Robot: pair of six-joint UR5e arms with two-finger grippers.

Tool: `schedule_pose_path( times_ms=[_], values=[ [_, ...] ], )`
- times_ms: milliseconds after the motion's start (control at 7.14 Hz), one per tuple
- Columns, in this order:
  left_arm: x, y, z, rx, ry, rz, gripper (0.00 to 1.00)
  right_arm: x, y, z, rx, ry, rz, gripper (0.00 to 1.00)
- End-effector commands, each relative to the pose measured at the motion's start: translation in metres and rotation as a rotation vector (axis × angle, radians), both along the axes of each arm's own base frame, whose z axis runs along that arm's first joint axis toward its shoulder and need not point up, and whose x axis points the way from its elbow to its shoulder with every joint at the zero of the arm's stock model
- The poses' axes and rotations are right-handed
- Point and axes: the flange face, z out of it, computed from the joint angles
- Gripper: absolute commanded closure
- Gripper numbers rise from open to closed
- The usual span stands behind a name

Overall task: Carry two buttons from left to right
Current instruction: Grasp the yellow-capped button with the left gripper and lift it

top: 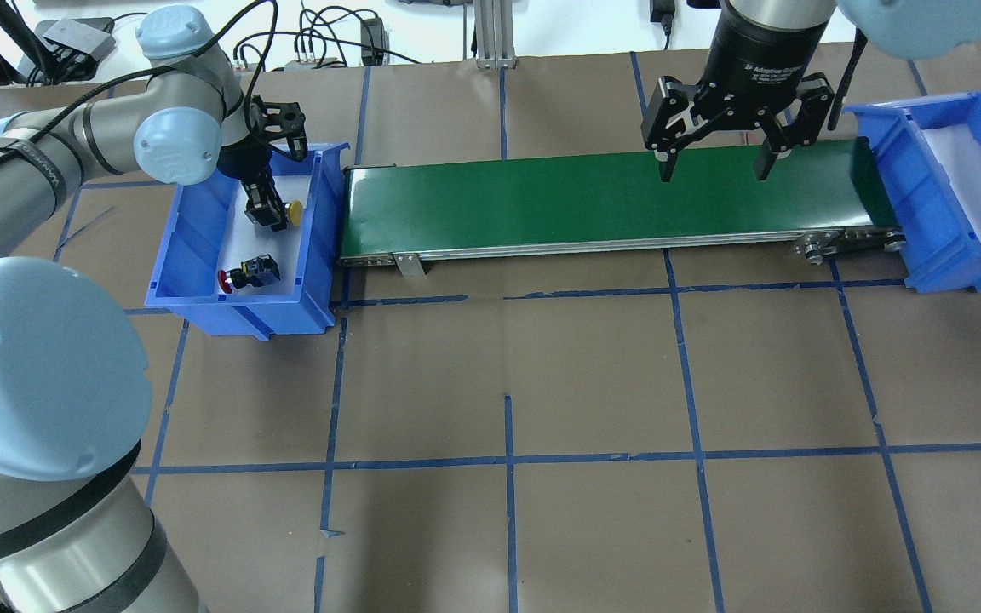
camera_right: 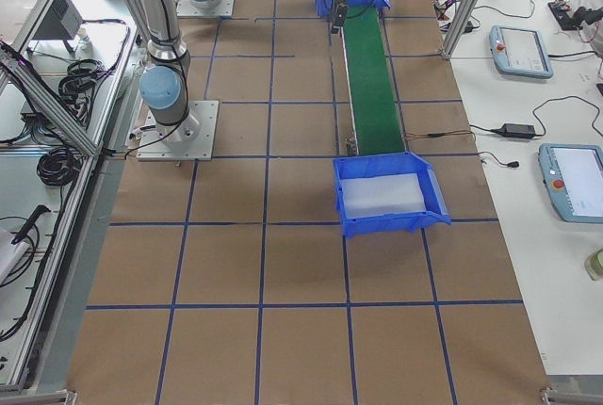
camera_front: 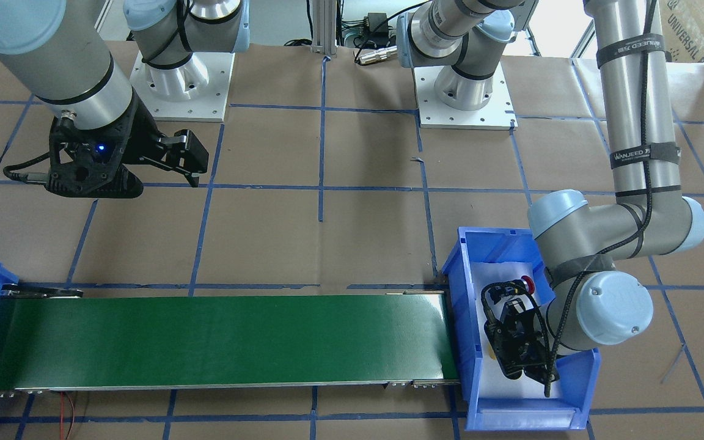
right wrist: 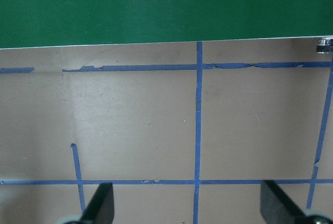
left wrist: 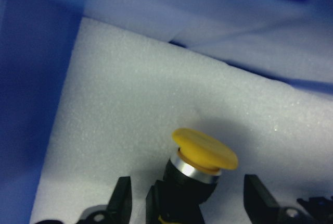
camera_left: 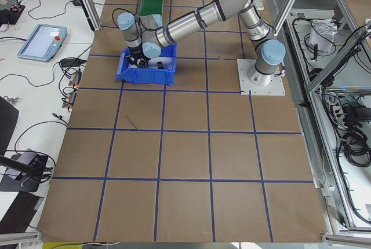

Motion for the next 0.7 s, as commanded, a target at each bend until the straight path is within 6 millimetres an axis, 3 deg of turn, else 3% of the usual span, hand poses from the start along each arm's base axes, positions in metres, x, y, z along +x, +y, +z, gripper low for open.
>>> schedule_pose_path(
  times_ms=[0,280,420,560],
  values=[
    [0.003,-0.003,0.034,-0.055,-0.011,0.095,0.89,0.000,0.000,-0.001,0.000,0.000,0.000,0.00],
    [-0.007,0.016,0.125,-0.175,-0.034,0.291,0.89,0.000,-0.001,0.002,-0.004,-0.002,0.000,0.00],
    [-0.009,0.033,0.155,-0.207,-0.030,0.455,0.89,0.000,-0.001,0.001,-0.003,-0.002,0.000,0.00],
    [-0.017,0.031,0.149,-0.202,-0.021,0.671,0.88,0.000,-0.001,0.001,-0.003,-0.002,0.000,0.00]
  ],
)
